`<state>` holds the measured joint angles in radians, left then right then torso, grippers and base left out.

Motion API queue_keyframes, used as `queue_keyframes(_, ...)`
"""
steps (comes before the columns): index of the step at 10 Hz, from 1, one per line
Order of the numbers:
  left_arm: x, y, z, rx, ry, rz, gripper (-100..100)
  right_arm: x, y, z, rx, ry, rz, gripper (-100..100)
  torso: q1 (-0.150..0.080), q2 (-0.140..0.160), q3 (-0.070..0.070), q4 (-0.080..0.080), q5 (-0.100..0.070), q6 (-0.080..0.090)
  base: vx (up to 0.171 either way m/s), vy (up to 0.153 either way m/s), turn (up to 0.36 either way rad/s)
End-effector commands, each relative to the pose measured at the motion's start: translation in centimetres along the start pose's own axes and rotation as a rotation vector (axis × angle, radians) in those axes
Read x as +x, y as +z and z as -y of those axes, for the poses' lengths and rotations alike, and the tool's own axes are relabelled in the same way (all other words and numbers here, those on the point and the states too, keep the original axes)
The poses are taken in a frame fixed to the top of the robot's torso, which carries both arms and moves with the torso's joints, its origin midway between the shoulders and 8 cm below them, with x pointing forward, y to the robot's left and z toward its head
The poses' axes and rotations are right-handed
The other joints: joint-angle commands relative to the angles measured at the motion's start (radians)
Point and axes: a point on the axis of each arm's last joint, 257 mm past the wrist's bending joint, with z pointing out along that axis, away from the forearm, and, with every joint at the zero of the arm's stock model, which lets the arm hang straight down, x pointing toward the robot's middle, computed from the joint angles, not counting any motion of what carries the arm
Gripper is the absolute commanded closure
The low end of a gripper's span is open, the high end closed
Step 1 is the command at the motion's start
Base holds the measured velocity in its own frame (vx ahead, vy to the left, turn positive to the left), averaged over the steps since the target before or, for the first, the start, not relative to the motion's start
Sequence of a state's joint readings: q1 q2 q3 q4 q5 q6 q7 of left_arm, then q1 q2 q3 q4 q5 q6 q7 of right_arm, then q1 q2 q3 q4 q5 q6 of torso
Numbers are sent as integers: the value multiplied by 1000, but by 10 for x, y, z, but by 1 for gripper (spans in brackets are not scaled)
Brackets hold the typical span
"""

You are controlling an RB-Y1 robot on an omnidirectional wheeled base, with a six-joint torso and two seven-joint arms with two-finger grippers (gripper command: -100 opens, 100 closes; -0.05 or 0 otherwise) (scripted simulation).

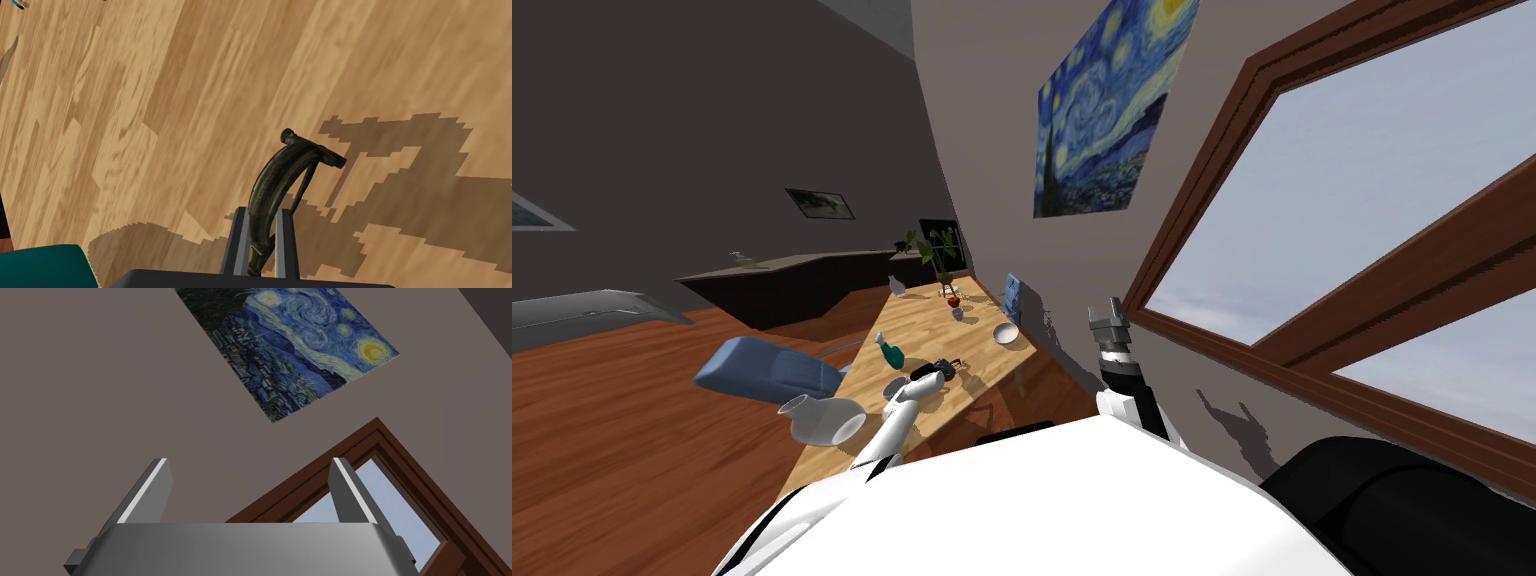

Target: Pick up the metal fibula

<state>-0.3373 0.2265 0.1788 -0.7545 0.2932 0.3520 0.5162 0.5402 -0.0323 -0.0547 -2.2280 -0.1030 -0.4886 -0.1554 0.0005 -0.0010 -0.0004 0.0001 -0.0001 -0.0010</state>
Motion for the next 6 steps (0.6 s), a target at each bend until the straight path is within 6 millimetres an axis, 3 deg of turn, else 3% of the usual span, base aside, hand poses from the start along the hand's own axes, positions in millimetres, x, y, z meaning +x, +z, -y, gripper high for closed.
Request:
queue_keyframes(1,0,0,0,0,0,0,100,0,0,0,0,0,0,0,0,0,0,0,0,0,0,0,0)
queue_keyframes(3,0,0,1,2,1,-1,100,0,0,0,0,0,0,0,0,0,0,0,1,0,0,0,0)
queue_keyframes(4,0,0,1,3,1,-1,0,0,0,0,0,0,0,0,0,1,0,0,1,0,0,0,0)
queue_keyframes(5,3,-2,8,2,-1,-1,100,0,0,0,0,0,0,0,0,1,0,0,1,0,-63,-13,-1)
queue_keyframes(6,4,-3,12,2,-1,0,100,0,0,0,0,0,0,0,0,4,2,0,1,0,-91,-25,4)
